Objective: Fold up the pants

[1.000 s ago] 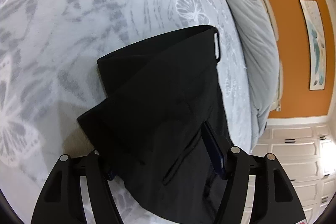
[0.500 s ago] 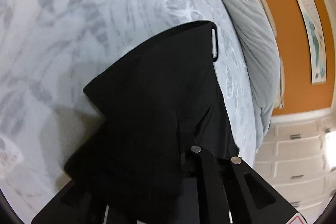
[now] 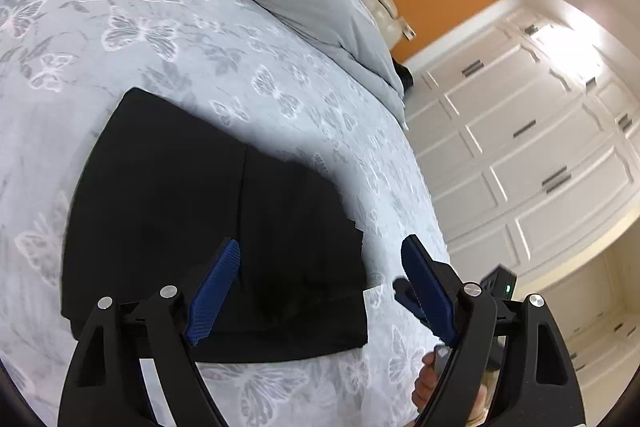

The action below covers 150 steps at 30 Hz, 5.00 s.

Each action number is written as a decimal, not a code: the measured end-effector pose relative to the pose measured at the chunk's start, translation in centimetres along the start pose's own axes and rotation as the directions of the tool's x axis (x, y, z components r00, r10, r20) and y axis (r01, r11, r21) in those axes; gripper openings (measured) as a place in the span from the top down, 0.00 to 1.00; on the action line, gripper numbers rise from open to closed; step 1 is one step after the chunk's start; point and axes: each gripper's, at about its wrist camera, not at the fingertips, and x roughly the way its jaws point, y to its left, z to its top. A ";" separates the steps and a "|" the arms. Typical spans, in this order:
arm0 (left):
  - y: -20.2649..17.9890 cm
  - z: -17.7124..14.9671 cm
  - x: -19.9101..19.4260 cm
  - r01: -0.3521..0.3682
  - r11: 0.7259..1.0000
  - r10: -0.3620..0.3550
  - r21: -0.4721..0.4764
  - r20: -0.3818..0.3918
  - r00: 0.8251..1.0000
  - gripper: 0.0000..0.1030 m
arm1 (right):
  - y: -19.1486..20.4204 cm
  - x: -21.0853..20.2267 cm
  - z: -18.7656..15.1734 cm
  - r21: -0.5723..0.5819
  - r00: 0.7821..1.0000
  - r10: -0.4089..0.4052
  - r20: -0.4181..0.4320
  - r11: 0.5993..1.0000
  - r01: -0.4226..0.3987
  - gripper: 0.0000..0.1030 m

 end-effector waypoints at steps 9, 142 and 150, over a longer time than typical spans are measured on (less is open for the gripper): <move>1.9 2.7 -6.4 -0.162 0.987 0.153 0.013 0.276 0.949 0.16 | 3.3 6.3 -0.6 -0.026 0.968 0.147 -0.204 0.987 -0.156 0.18; 4.9 -4.6 8.9 -0.479 0.828 0.549 0.293 -0.242 0.800 0.12 | 0.9 -3.7 -5.3 -0.373 0.969 -0.243 0.036 0.896 0.239 0.99; 5.3 -3.9 7.3 -0.424 0.867 0.484 0.262 -0.240 0.841 0.10 | -3.1 -5.5 -3.0 -0.200 0.985 -0.170 0.034 0.964 0.173 0.97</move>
